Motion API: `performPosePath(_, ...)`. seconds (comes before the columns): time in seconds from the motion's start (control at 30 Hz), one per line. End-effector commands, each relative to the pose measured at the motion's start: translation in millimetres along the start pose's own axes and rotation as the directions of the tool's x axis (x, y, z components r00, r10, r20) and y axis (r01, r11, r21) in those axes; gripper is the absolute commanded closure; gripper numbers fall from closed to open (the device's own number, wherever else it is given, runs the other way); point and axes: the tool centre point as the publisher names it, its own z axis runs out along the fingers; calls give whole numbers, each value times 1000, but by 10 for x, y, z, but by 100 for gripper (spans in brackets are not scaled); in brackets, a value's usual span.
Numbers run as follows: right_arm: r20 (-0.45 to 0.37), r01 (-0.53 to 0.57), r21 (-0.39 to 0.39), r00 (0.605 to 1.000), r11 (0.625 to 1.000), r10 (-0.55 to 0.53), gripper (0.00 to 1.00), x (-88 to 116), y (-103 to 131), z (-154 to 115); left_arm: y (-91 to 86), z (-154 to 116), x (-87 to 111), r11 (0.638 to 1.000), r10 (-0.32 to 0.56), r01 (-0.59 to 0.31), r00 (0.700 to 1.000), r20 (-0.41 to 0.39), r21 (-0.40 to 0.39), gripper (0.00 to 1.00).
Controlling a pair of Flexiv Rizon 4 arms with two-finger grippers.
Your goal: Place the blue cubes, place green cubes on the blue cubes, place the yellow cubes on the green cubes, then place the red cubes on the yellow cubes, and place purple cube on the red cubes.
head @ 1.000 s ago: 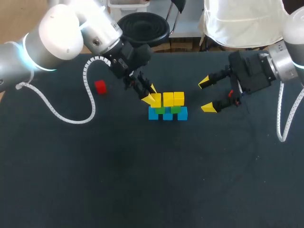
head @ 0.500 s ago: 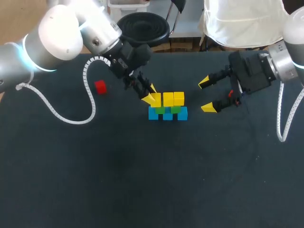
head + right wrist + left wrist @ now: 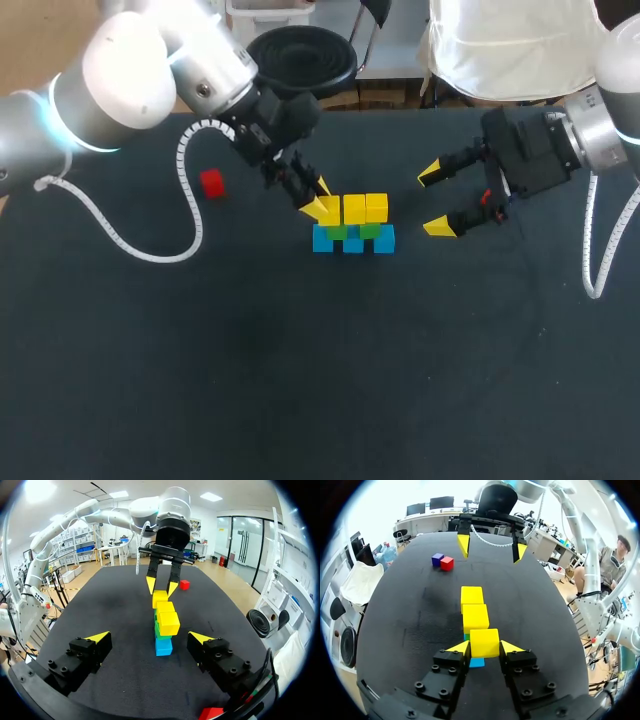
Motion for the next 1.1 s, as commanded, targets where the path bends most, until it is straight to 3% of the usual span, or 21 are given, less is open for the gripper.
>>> performPosePath(0.03, 2, 1, 0, 1000, 1000, -1, 0, 4, 1, -4, -19, 5, 4, 1000, -2, 2, 1000, -2, -6, 100)
performPosePath(1.1, 2, 1, 0, 1000, 1000, -1, 0, 4, 1, -4, -13, 2, -33, 1000, 7, -7, 1000, -9, -12, 100)
